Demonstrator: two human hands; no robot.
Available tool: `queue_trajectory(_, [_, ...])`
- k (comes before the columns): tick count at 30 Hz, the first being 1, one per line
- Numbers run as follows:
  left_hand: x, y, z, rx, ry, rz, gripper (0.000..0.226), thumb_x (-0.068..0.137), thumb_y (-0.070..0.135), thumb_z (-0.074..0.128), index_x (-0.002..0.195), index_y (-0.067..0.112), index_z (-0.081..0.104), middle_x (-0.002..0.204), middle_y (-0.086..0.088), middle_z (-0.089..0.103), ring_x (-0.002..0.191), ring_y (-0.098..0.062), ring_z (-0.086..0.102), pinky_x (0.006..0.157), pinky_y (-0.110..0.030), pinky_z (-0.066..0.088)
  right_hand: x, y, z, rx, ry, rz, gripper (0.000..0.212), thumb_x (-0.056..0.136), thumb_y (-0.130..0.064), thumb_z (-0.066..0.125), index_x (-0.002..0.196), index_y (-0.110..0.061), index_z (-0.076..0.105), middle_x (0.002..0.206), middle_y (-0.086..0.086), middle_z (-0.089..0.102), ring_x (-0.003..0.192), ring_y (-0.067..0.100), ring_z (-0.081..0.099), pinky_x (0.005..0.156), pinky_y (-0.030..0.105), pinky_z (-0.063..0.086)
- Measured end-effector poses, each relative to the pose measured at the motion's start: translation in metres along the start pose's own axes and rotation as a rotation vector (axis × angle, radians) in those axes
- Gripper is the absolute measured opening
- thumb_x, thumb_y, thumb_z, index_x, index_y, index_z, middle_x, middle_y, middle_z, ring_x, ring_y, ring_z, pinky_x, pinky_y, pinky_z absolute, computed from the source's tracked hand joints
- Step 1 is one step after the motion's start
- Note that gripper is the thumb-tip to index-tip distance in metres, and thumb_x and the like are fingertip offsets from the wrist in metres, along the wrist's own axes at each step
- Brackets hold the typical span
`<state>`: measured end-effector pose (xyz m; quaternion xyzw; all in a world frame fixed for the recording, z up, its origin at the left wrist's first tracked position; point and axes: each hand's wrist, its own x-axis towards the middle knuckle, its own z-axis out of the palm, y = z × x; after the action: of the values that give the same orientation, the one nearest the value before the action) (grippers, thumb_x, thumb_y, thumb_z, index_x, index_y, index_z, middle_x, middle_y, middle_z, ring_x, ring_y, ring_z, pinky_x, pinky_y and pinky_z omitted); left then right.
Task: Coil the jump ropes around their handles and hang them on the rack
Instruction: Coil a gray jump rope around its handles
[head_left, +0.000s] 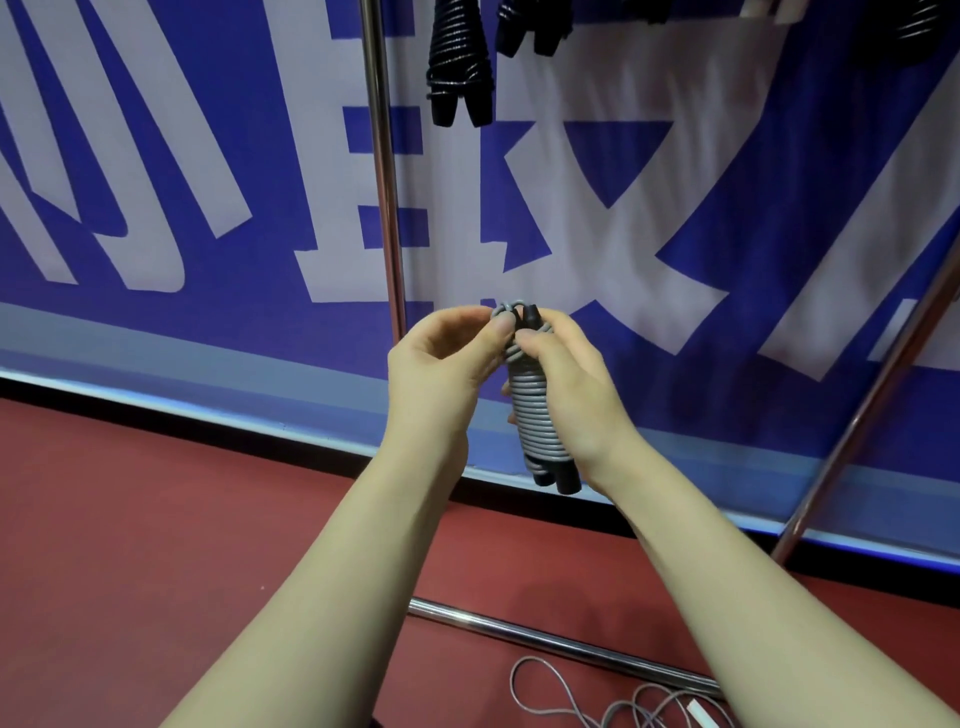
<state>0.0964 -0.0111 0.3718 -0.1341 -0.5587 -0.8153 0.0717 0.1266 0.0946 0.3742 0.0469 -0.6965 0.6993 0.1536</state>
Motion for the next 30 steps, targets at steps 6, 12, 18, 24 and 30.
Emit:
queue_trajectory(6, [0.010, 0.004, -0.012, 0.148, -0.154, -0.103, 0.015, 0.083, 0.021, 0.074, 0.089, 0.009, 0.069, 0.074, 0.002, 0.062, 0.075, -0.014, 0.056, 0.071, -0.027, 0.047, 0.000, 0.001, -0.007, 0.036, -0.102, 0.028, 0.024, 0.099, -0.010, 0.036, 0.103, -0.021, 0.057, 0.078, 0.006, 0.064, 0.056, 0.023, 0.057, 0.056, 0.036, 0.049])
queue_trajectory(12, [0.011, 0.008, -0.015, 0.043, -0.204, -0.192, 0.033, 0.079, 0.026, 0.064, 0.101, 0.001, 0.061, 0.088, -0.014, 0.050, 0.078, -0.019, 0.051, 0.074, -0.037, 0.040, -0.001, 0.000, -0.012, 0.067, -0.201, -0.034, 0.030, 0.103, -0.012, 0.041, 0.123, -0.029, 0.057, 0.090, 0.010, 0.068, 0.060, 0.027, 0.058, 0.053, 0.036, 0.053])
queue_trajectory(18, [0.013, 0.000, -0.015, 0.003, -0.166, -0.266, 0.028, 0.089, 0.016, 0.068, 0.072, 0.016, 0.046, 0.088, -0.011, 0.057, 0.086, -0.021, 0.057, 0.073, -0.030, 0.047, 0.000, 0.011, -0.017, -0.254, -0.050, -0.193, 0.036, 0.101, -0.018, 0.051, 0.134, -0.030, 0.054, 0.108, 0.000, 0.066, 0.079, 0.016, 0.063, 0.065, 0.026, 0.055])
queue_trajectory(24, [0.010, -0.001, -0.011, 0.101, -0.035, -0.126, 0.028, 0.079, 0.012, 0.079, 0.072, 0.013, 0.052, 0.083, -0.014, 0.056, 0.076, -0.020, 0.058, 0.081, -0.032, 0.048, 0.000, 0.015, -0.025, -0.478, -0.085, -0.214, 0.062, 0.087, -0.020, 0.069, 0.140, -0.040, 0.045, 0.122, -0.012, 0.056, 0.105, -0.001, 0.057, 0.085, 0.011, 0.046])
queue_trajectory(30, [0.008, -0.002, -0.004, 0.079, 0.008, -0.163, 0.028, 0.080, 0.006, 0.078, 0.073, 0.010, 0.052, 0.083, -0.013, 0.060, 0.079, -0.024, 0.060, 0.092, -0.040, 0.052, 0.003, 0.023, -0.027, -0.574, 0.024, -0.263, 0.054, 0.089, -0.025, 0.067, 0.138, -0.037, 0.048, 0.123, -0.011, 0.060, 0.108, 0.005, 0.058, 0.092, 0.028, 0.051])
